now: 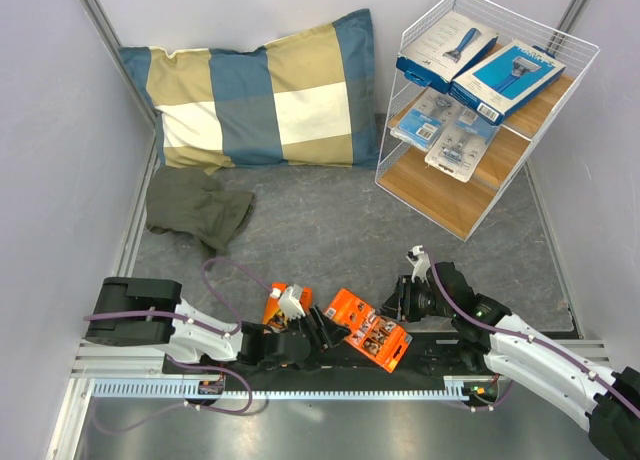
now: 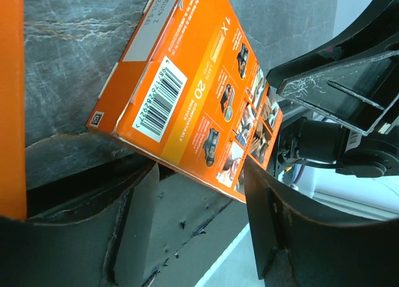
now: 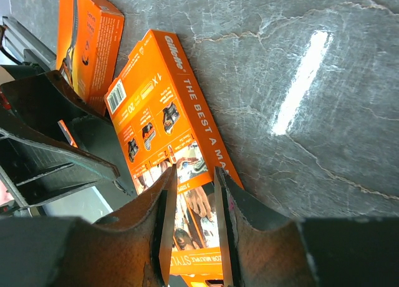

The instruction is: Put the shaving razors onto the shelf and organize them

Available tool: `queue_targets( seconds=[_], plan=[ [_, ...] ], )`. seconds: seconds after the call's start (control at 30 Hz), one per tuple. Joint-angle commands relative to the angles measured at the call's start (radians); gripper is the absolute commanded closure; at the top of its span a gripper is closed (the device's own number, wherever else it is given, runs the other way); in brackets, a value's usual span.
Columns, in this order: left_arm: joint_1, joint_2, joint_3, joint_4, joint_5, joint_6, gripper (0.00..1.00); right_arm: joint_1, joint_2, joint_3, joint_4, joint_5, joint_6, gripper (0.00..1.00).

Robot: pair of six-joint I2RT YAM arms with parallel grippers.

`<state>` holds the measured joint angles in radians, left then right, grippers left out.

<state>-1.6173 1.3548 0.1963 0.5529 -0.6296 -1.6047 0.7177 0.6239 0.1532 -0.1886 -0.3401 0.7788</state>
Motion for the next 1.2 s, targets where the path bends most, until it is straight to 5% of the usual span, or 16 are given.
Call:
queue_targets(
  seconds=[0.0, 0.57, 1.0, 1.17],
  plan=[
    [-0.012, 0.006, 0.04, 0.013, -0.099, 0.1, 0.39, 0.012, 0.005, 0.025, -0.038, -0.074, -0.001, 0.62],
    [-0.021, 0.007, 0.032, 0.337, -0.114, 0.393, 0.61, 0.012, 0.007, -0.004, 0.0, -0.085, 0.008, 0.62],
    [-0.026, 0.026, 0.015, 0.124, -0.013, 0.131, 0.37, 0.012, -0.027, 0.025, -0.077, -0.048, -0.004, 0.6],
    [-0.026, 0.076, 0.028, 0.099, 0.004, 0.085, 0.3, 0.009, -0.055, 0.058, -0.146, 0.01, -0.012, 0.45]
  ],
)
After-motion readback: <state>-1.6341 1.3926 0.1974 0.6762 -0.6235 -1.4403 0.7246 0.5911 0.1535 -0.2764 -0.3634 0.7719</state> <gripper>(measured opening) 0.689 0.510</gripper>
